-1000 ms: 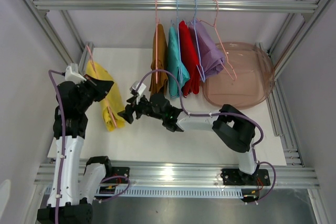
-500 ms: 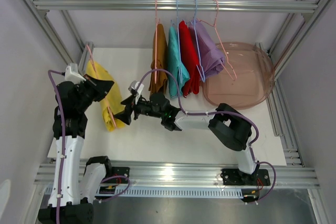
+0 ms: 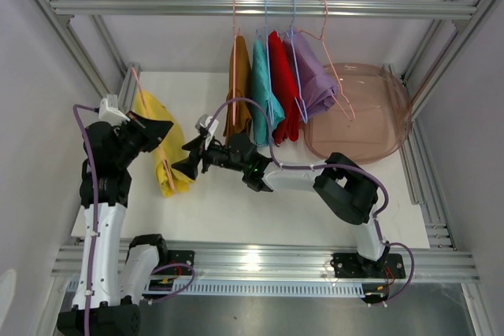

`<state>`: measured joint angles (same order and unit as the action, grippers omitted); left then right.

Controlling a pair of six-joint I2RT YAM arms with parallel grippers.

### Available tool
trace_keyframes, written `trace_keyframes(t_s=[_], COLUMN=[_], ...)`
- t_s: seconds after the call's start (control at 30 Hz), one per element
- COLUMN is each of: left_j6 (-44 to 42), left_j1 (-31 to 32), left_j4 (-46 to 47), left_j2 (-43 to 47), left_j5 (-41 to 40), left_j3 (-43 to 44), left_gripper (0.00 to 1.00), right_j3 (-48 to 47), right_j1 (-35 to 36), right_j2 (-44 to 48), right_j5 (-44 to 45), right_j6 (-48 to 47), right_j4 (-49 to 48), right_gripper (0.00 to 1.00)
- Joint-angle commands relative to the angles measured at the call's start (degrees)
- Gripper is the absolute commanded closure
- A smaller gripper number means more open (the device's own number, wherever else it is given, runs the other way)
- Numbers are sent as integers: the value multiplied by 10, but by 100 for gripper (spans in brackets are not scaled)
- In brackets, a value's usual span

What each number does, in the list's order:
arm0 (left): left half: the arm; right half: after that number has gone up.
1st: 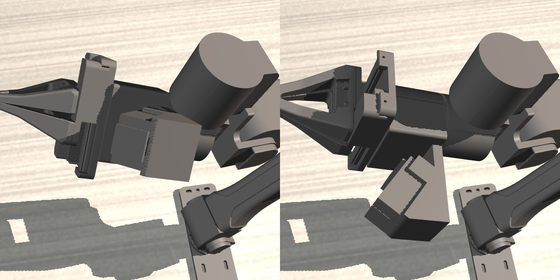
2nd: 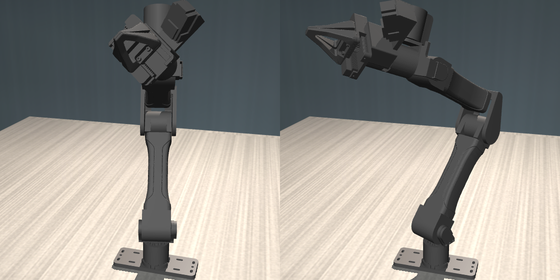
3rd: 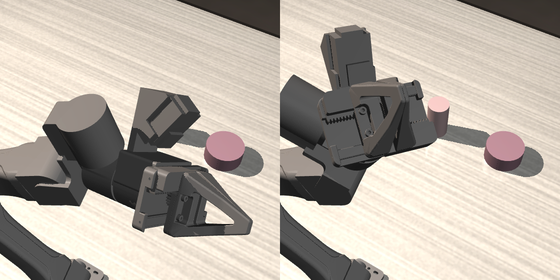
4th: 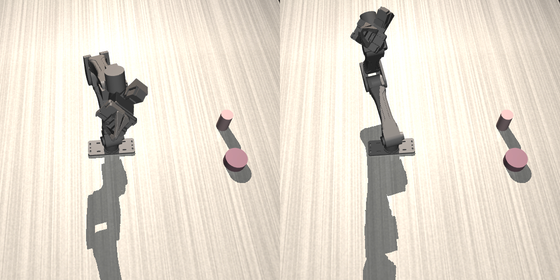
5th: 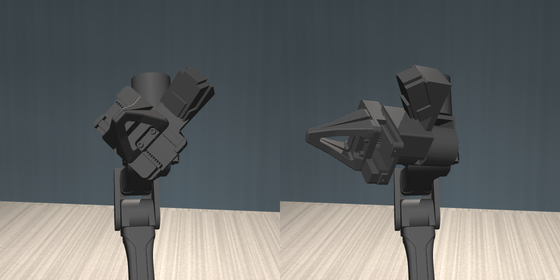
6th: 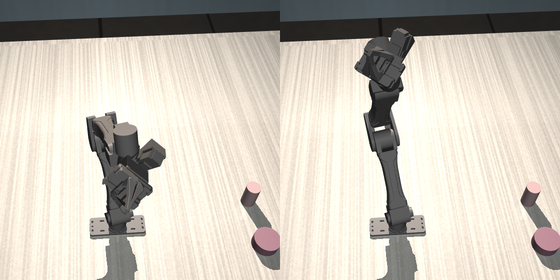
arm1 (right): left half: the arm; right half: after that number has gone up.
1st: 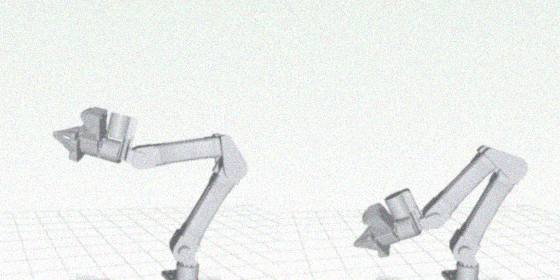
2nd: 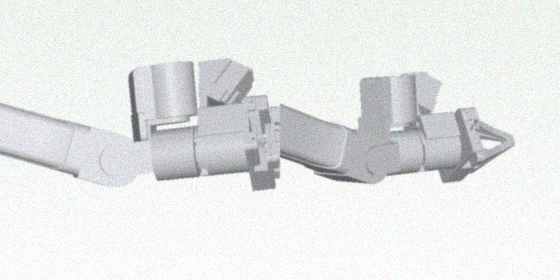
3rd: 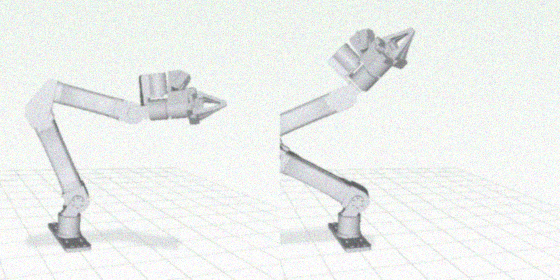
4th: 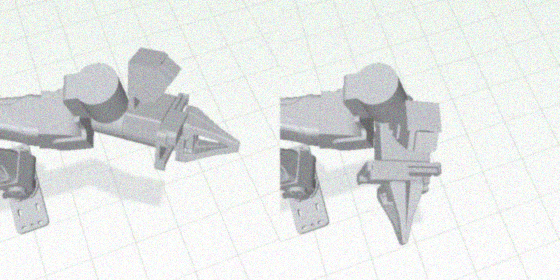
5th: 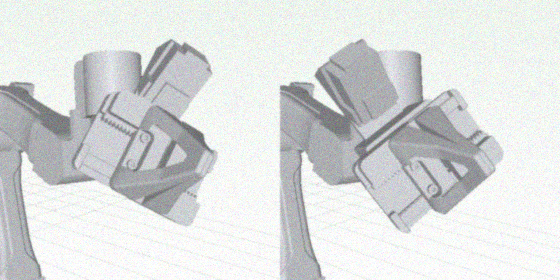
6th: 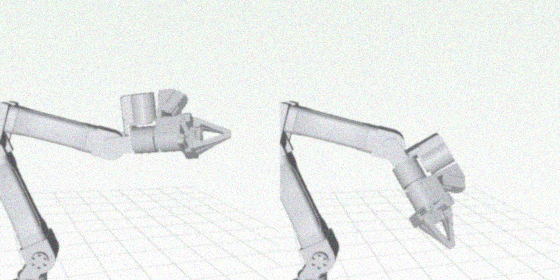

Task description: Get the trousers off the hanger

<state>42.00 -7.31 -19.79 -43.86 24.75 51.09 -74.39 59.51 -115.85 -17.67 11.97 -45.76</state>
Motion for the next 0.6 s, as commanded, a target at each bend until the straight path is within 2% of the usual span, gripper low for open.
trace_keyframes(t_s=[0.0, 0.57], left_j6=[-1, -26], left_j1=[1, 18], left_j4=[88, 79], left_j2=[4, -23], left_j5=[21, 18], left_j3=[5, 16], left_gripper=[99, 100], right_j3=[-32, -55], right_j1=[1, -7], right_j2=[-15, -17], right_j5=[-10, -65], right_j6=[-9, -26], right_j4=[-41, -1], right_gripper=[23, 18])
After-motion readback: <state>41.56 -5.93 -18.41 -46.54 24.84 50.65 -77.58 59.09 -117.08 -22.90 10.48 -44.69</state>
